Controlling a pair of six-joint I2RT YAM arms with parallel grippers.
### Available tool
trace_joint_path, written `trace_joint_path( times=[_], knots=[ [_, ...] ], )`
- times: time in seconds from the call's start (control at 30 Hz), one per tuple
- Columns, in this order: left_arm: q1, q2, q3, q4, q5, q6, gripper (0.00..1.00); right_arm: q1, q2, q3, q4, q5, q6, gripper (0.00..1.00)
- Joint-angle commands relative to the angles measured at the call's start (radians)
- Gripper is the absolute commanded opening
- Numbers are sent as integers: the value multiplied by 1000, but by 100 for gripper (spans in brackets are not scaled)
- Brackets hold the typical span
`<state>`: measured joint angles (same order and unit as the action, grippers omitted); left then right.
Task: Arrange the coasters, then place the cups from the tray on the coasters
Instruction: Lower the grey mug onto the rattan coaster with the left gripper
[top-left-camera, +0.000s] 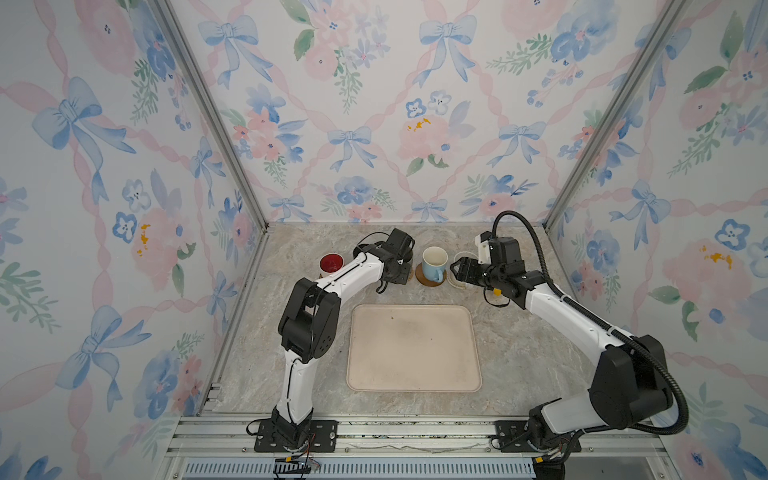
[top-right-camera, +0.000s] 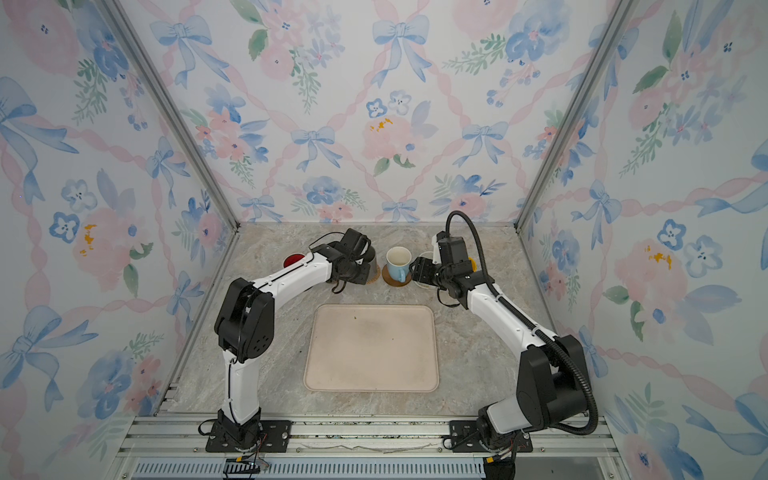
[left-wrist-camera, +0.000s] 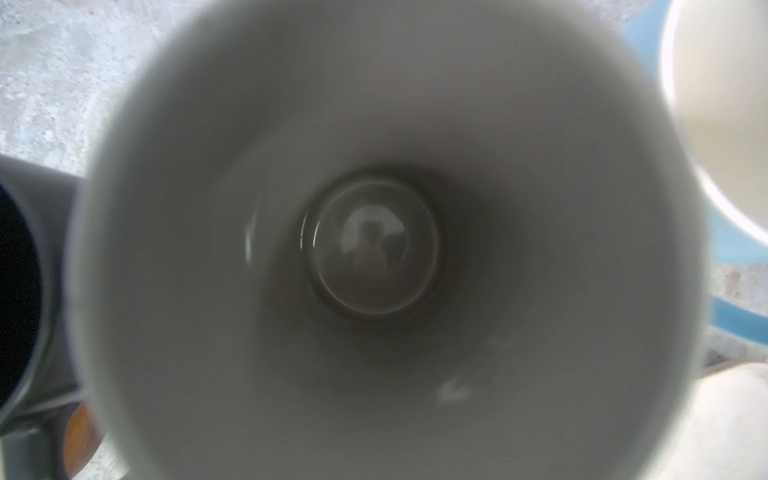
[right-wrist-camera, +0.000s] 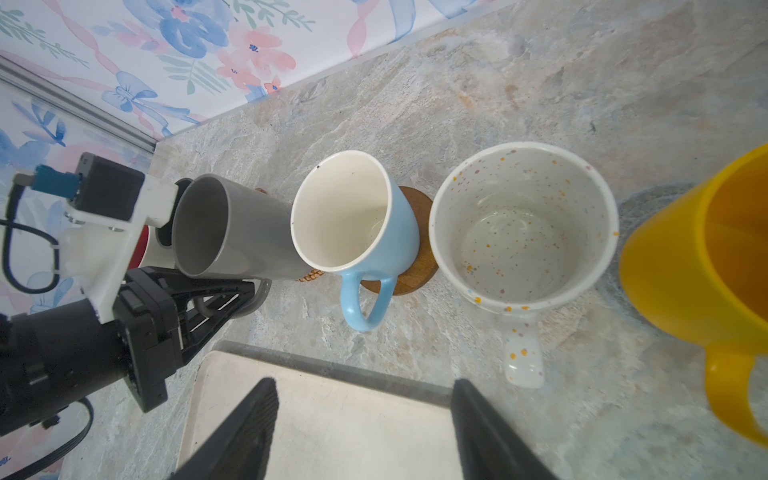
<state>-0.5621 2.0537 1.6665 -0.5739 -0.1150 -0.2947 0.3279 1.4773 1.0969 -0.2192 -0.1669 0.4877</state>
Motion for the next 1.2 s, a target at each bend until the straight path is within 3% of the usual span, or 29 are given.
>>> trace_joint_path(
  times=[0.0, 1.17],
  knots=[
    [13, -2, 50, 52, -1, 13, 0, -9, 9, -2, 13, -11, 7, 69],
    [31, 39, 71, 52, 9, -3, 0, -11, 19, -4, 14, -14, 11, 69]
  ],
)
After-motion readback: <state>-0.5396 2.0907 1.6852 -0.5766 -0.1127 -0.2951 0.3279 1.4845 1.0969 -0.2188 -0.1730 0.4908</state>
